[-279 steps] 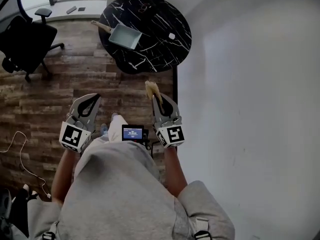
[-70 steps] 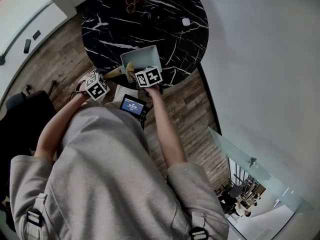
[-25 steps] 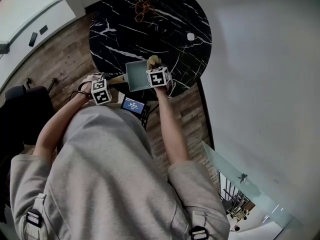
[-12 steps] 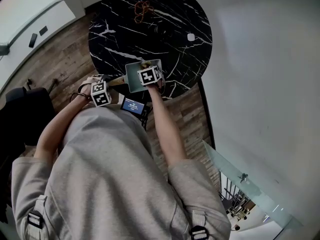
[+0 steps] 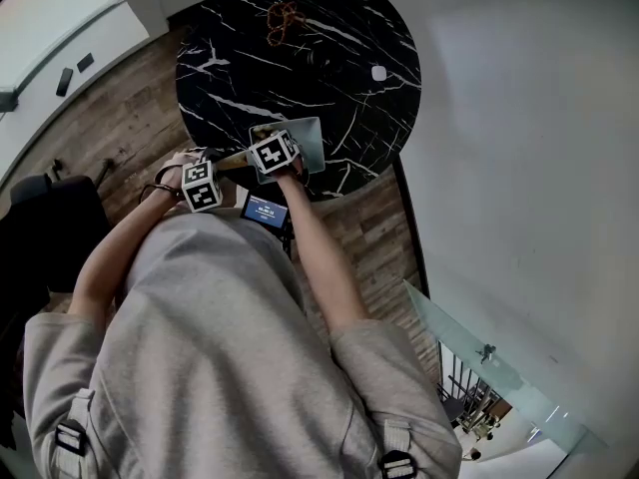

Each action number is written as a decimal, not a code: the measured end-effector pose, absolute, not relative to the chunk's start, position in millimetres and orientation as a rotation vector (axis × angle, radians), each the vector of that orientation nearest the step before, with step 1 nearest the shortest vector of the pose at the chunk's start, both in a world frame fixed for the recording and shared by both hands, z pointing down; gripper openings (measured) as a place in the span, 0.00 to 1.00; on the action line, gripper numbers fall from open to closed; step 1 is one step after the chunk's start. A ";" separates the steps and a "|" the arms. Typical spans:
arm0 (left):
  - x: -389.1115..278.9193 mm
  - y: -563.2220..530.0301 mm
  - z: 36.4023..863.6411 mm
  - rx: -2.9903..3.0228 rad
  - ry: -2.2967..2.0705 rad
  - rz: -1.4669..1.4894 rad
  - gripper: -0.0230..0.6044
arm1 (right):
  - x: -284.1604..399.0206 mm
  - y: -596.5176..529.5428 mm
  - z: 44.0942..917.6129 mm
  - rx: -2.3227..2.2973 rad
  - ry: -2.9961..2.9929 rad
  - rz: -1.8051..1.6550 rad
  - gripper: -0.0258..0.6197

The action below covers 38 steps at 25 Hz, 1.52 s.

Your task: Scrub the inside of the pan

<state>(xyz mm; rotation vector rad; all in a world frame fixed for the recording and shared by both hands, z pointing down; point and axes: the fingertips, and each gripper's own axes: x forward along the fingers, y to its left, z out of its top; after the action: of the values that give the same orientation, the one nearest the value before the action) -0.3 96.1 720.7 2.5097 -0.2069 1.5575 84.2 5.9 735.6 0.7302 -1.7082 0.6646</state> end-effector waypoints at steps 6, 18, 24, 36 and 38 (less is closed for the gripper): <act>-0.4 97.1 721.5 2.499 -0.215 1.560 0.25 | 81.9 9.9 735.2 0.742 -1.798 0.899 0.18; -1.5 95.5 720.5 2.492 -0.254 1.560 0.25 | 209.7 -12.6 717.1 0.983 -1.650 0.776 0.18; -1.6 94.6 721.0 2.488 -0.268 1.573 0.25 | 182.3 1.2 737.5 0.959 -1.618 0.756 0.18; -1.6 95.7 720.5 2.478 -0.259 1.565 0.25 | 131.0 19.5 722.0 0.805 -1.745 0.720 0.18; -1.7 95.1 720.4 2.481 -0.257 1.561 0.25 | 165.3 8.6 717.9 0.896 -1.689 0.701 0.18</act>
<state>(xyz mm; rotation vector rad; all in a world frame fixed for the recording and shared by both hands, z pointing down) -1.7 95.1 720.4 2.4811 -0.2572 1.5614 165.3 8.6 717.9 0.8962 -1.6888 0.7008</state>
